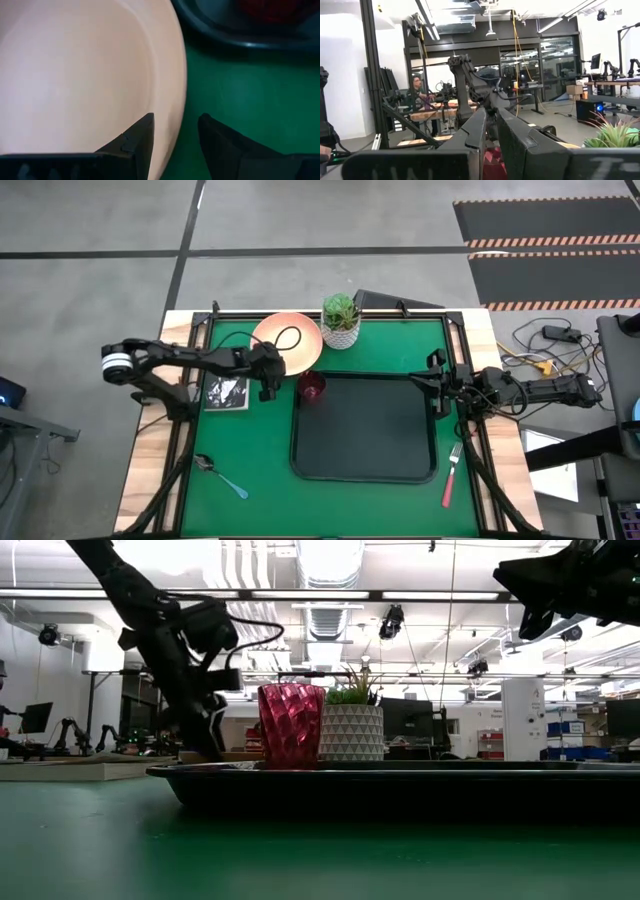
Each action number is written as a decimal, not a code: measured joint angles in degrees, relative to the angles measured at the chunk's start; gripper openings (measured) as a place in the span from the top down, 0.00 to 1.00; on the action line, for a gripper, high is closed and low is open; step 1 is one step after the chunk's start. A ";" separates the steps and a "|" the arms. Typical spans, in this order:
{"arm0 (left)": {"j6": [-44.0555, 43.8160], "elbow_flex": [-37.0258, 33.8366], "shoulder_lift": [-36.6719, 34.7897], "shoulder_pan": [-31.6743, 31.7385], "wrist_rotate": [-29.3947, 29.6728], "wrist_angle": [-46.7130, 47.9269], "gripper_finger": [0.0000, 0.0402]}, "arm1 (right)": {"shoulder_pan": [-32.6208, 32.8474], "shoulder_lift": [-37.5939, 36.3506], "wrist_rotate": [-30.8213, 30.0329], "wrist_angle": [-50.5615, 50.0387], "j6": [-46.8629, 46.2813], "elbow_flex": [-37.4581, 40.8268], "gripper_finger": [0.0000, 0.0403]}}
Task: Pick and place plate/cup/fork/spoon on tray
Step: Put the light orange plate on the black tray at the bottom right of the red glass
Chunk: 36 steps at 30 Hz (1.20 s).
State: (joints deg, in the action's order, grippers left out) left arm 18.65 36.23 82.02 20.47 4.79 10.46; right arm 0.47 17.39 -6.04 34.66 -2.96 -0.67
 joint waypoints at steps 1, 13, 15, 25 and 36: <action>0.09 0.00 0.31 0.05 0.01 -0.06 0.67 | 0.00 0.00 0.00 0.00 0.00 -0.01 0.91; 1.25 0.09 1.07 0.09 2.17 -0.14 0.81 | 0.00 0.00 0.00 -0.09 0.04 -0.01 0.91; 1.25 0.16 1.07 0.09 2.17 -0.11 0.87 | 0.00 0.00 0.00 -0.09 0.06 0.00 0.91; -0.54 0.76 -0.18 -0.45 4.48 0.55 0.99 | -0.01 0.00 -0.02 -0.10 0.02 -0.01 0.91; -0.50 3.47 -8.16 -5.43 15.58 1.34 1.00 | 0.00 -0.02 -0.02 -0.13 0.02 0.00 0.91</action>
State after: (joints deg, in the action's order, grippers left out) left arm 18.14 39.70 73.86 15.04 20.37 11.80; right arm 0.47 17.37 -6.07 34.52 -2.94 -0.67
